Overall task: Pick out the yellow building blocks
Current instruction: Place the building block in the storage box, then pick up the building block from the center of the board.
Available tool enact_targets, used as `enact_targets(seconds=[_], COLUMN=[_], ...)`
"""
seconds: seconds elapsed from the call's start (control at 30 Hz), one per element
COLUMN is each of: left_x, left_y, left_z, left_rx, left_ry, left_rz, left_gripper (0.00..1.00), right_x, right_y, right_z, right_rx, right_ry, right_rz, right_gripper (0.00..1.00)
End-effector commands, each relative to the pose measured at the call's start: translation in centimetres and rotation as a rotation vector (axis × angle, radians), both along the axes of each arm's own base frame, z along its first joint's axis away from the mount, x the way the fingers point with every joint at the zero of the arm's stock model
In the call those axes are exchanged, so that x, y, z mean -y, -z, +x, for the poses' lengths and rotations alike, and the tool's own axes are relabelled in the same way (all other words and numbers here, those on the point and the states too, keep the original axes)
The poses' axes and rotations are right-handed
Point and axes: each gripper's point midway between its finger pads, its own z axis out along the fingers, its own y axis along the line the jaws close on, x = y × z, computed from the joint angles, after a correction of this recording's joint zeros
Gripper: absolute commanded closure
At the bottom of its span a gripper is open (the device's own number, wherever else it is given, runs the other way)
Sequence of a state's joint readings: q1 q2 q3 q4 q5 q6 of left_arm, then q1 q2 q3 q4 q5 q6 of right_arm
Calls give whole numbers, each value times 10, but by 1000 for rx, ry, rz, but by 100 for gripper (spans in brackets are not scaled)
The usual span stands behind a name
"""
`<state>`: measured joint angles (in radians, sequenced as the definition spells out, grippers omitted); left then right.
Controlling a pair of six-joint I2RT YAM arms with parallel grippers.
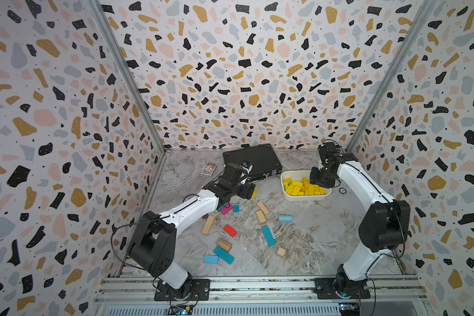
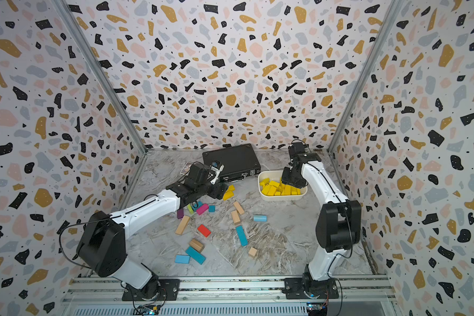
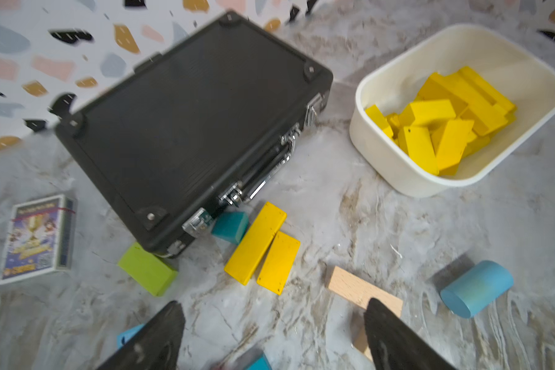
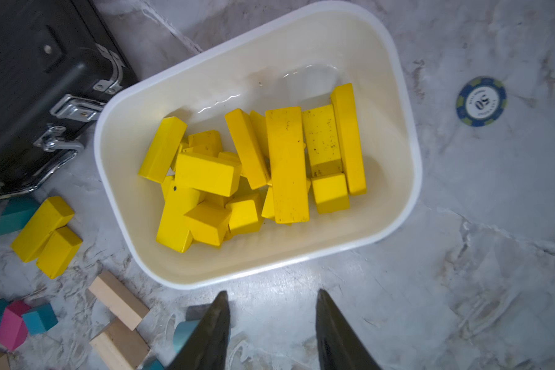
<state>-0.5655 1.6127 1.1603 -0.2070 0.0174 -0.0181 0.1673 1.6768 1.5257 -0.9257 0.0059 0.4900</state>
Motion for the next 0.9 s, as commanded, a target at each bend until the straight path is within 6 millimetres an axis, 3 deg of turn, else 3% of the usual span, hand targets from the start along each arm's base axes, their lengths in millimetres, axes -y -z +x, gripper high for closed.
enact_targets(seconds=[0.0, 0.13, 0.27, 0.4, 0.57, 0.73, 0.87], left_x=[-3, -2, -4, -1, 2, 14, 17], left_y=[28, 46, 62, 70, 87, 90, 105], left_z=[-20, -26, -25, -22, -6, 12, 14], left_rx=[-191, -305, -393, -449, -470, -449, -489], left_ry=[38, 43, 39, 21, 4, 27, 51], left_rz=[73, 116, 188, 204, 251, 249, 275], left_gripper=[16, 20, 22, 25, 27, 32, 37], right_x=[12, 18, 18, 16, 13, 13, 13], right_y=[-15, -13, -12, -13, -12, -14, -18], right_z=[-21, -38, -44, -41, -36, -29, -25], right_rx=[43, 55, 45, 48, 50, 43, 53], right_ry=[44, 73, 75, 68, 59, 40, 33], right_rz=[-20, -22, -20, -12, -5, -16, -22], right_gripper=[55, 56, 56, 56, 56, 56, 56])
